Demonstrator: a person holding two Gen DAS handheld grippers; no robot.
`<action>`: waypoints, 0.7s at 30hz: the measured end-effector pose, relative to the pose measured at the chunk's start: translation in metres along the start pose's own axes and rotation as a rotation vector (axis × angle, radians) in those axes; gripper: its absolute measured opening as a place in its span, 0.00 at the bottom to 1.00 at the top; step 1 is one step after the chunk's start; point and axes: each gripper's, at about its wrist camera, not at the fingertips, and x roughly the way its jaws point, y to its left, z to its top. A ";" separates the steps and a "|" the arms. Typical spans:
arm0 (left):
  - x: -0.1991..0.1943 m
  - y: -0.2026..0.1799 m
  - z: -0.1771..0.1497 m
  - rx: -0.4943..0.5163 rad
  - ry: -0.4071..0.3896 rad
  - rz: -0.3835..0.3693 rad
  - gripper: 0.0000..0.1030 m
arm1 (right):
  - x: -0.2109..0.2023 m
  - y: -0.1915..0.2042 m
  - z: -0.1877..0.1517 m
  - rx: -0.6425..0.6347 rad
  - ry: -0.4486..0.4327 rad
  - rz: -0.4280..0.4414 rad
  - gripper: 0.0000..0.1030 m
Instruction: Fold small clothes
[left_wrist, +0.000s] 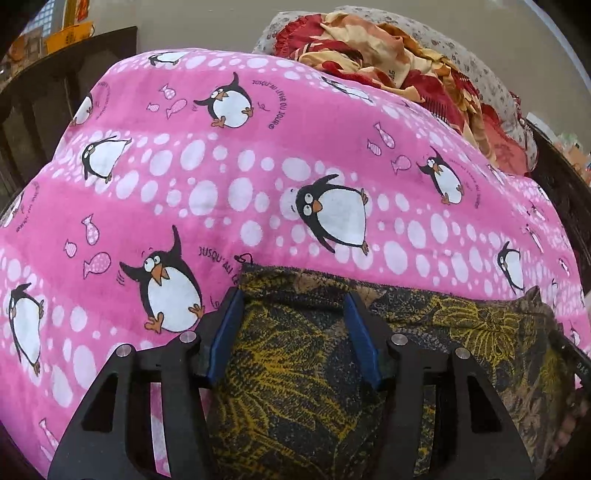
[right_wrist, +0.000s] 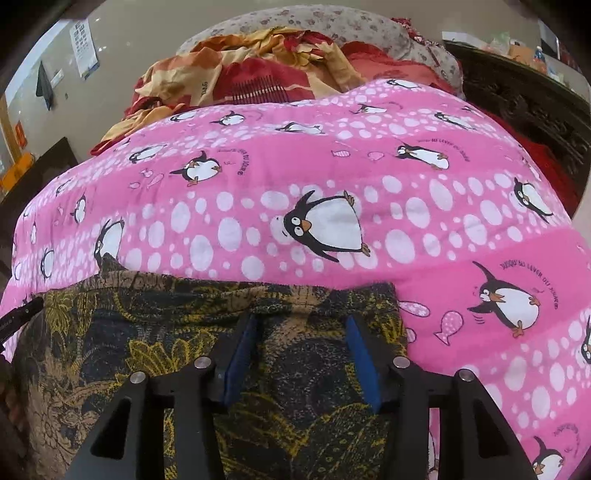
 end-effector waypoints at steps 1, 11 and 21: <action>-0.001 0.001 0.000 -0.002 0.000 -0.002 0.55 | 0.000 0.000 0.001 0.001 0.001 0.002 0.48; 0.001 -0.006 -0.001 0.008 0.004 0.003 0.57 | 0.009 0.018 0.002 -0.081 0.060 0.040 1.00; 0.006 -0.016 0.004 0.054 0.042 -0.013 0.78 | 0.017 0.027 0.000 -0.107 0.098 -0.008 1.00</action>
